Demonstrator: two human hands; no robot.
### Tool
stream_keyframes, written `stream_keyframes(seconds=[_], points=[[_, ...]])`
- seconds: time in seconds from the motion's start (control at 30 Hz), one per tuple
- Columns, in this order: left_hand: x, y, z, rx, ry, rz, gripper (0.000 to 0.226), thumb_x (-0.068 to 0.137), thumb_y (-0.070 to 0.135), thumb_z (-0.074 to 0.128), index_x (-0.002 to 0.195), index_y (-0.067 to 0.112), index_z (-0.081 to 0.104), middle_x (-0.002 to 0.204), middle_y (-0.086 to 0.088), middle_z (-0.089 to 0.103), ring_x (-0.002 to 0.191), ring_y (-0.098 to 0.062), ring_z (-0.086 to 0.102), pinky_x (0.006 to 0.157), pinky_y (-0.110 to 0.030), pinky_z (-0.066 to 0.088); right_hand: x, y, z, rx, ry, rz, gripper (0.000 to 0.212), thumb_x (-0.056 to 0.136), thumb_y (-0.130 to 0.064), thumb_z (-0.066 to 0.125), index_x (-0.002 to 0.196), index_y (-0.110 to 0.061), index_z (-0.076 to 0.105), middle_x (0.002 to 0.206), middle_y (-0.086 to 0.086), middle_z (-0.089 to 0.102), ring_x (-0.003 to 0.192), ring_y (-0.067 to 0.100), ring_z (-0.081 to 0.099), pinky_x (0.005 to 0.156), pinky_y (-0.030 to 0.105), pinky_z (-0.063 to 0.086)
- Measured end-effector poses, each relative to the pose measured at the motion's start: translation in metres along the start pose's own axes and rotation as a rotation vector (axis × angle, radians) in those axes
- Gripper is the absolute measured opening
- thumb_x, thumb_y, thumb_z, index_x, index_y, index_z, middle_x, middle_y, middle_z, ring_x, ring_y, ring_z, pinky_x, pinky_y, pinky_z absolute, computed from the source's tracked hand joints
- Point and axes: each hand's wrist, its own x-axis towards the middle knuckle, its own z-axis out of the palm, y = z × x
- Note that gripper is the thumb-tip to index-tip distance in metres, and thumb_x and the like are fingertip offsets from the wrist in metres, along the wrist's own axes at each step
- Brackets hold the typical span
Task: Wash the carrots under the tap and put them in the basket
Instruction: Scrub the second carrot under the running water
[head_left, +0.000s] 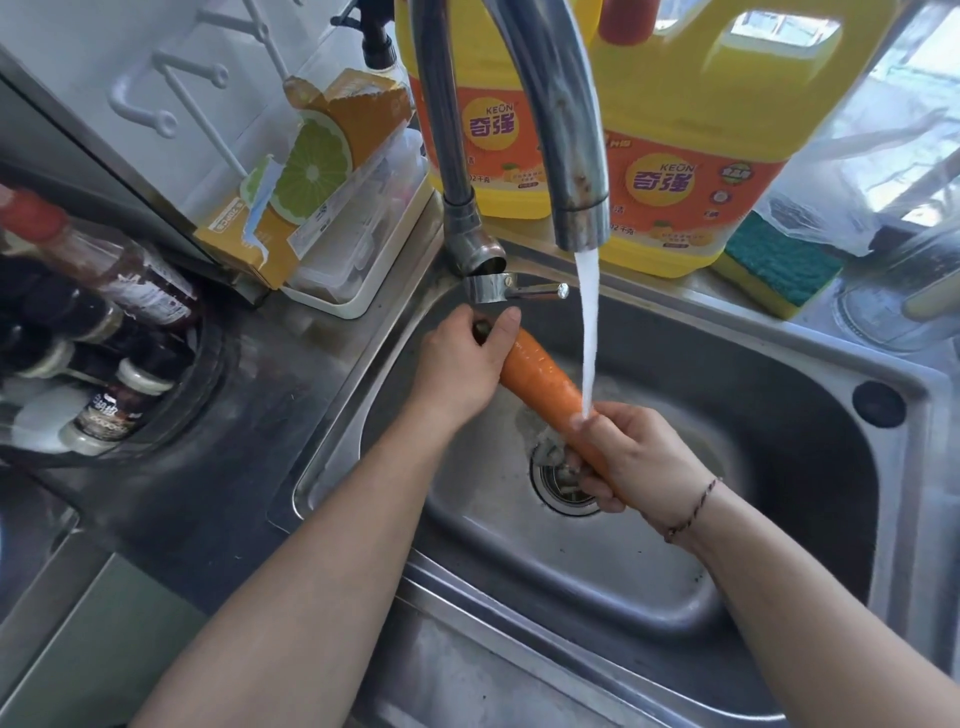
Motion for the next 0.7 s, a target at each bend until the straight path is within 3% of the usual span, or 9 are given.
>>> stream_keyframes(seconds=[0.2,0.3,0.4,0.6,0.7], points=[[0.0009,-0.0085,0.0015,-0.046,0.018,-0.091,0.050,0.097,0.057,0.049,0.103,0.010,0.066,0.098,-0.009,0.069,0.095,-0.027,0.065,0.089,-0.043,0.053,-0.0045,0.0017,-0.0029,0.104,-0.179,0.056,0.021,0.077,-0.013,0.043,0.093,-0.002,0.052,0.081,0.021,0.047,0.051,0.020,0.039,0.046,0.028,0.028],[-0.0027,-0.0057,0.0035,-0.031,0.025,-0.105,0.048,0.098,0.054,0.048,0.104,0.010,0.065,0.100,-0.008,0.068,0.100,-0.028,0.063,0.092,-0.041,0.051,-0.0020,0.0029,-0.0025,0.049,-0.135,0.048,0.010,0.089,-0.011,0.046,0.091,-0.003,0.052,0.078,0.019,0.048,0.049,0.017,0.038,0.042,0.024,0.029],[-0.0048,-0.0010,0.0044,-0.015,0.016,-0.083,0.039,0.098,0.054,0.049,0.101,0.017,0.061,0.098,-0.003,0.065,0.098,-0.025,0.062,0.090,-0.038,0.050,0.0005,0.0062,-0.0010,0.027,-0.054,0.051,0.017,0.101,-0.012,0.046,0.088,-0.004,0.054,0.073,0.015,0.049,0.046,0.017,0.036,0.041,0.022,0.028],[0.0002,-0.0039,0.0043,-0.055,0.021,-0.136,0.045,0.096,0.056,0.051,0.098,0.013,0.065,0.095,-0.005,0.068,0.095,-0.026,0.064,0.090,-0.042,0.052,-0.0014,0.0027,0.0011,0.041,-0.101,0.048,0.013,0.086,-0.014,0.044,0.087,-0.003,0.051,0.074,0.018,0.049,0.048,0.018,0.037,0.042,0.024,0.029],[-0.0025,-0.0028,0.0054,-0.048,0.023,-0.133,0.045,0.098,0.054,0.050,0.107,0.013,0.064,0.102,-0.007,0.066,0.101,-0.027,0.062,0.094,-0.042,0.050,0.0010,0.0031,0.0003,-0.003,-0.055,0.056,0.016,0.095,-0.003,0.040,0.084,-0.005,0.053,0.072,0.015,0.051,0.046,0.016,0.038,0.042,0.024,0.029]])
